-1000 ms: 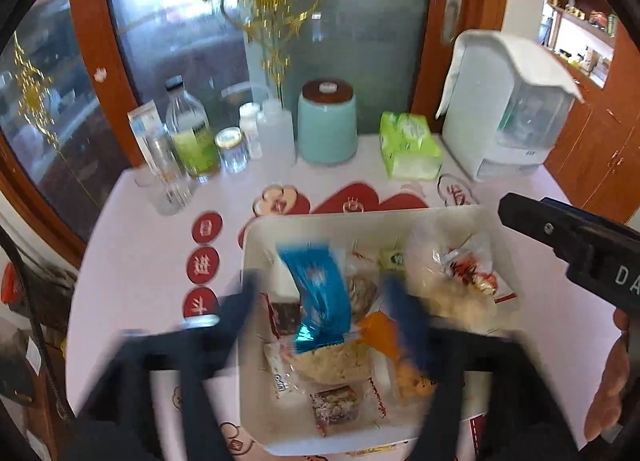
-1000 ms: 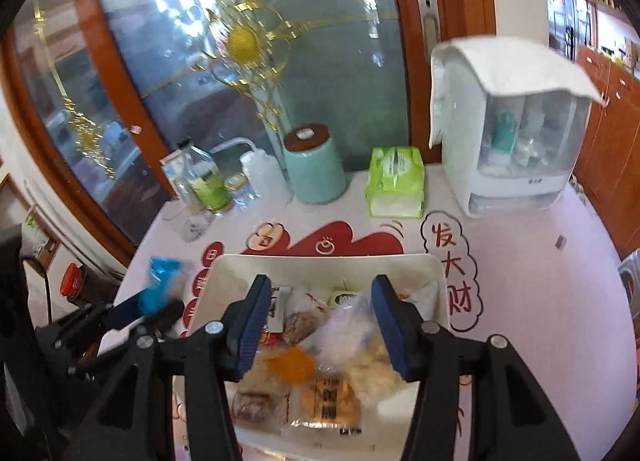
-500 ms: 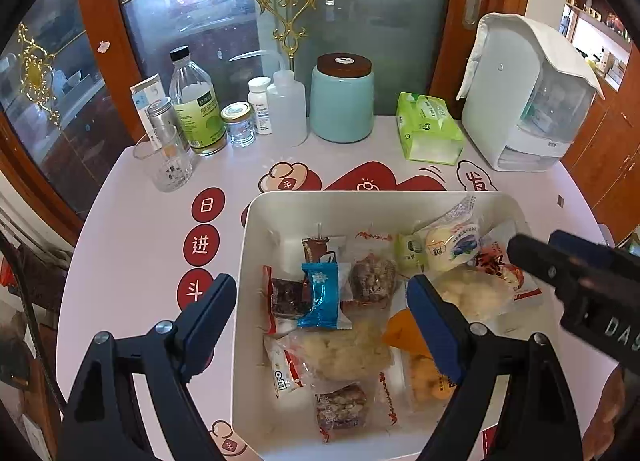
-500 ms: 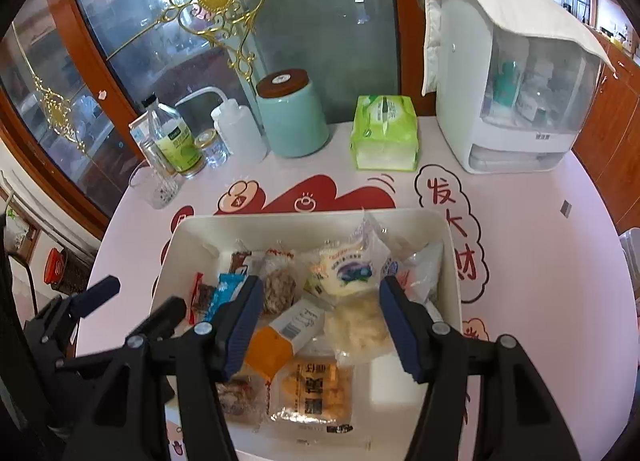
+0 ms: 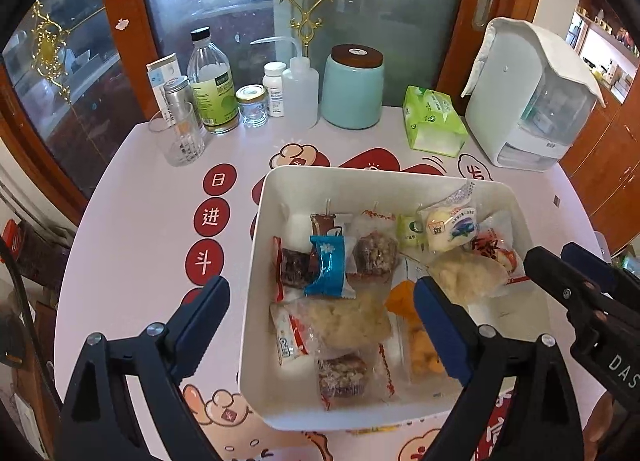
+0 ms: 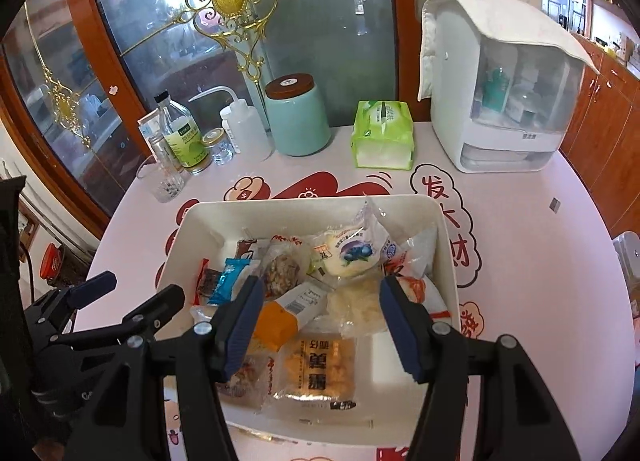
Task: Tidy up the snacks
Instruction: 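Withdraw both tools and move the right tool toward the yellow cake pack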
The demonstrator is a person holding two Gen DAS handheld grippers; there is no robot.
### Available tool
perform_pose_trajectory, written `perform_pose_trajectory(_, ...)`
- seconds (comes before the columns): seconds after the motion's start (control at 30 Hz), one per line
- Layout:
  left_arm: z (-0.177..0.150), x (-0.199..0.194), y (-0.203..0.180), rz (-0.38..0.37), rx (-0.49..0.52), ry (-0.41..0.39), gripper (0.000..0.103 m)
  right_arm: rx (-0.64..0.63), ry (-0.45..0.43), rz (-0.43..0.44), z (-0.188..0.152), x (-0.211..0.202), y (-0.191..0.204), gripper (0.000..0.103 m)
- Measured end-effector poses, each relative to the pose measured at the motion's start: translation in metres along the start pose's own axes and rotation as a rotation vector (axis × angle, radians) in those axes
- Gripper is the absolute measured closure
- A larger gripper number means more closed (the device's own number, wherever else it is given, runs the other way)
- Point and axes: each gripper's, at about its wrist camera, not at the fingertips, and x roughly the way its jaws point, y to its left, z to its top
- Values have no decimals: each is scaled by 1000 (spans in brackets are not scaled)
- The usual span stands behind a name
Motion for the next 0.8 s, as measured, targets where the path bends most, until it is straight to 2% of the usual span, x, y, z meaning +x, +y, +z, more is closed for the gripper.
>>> perform_pose_trajectory(0.23, -13, -43, 7, 4, 21, -45, 8, -20, -58, -27, -14, -39, 12, 42)
perform_pose_trajectory(0.47, -39, -97, 22, 30, 40, -155, 7, -42, -94, -2, -39, -76, 26, 41)
perform_pose_trajectory(0.67, -75, -121, 48, 88, 14, -232, 4, -61, -96, 2, -79, -87, 37, 41)
perform_pose_trajectory(0.8, -105, -120, 65, 105, -21, -239, 4, -58, -68, -3, -112, -78, 44, 41)
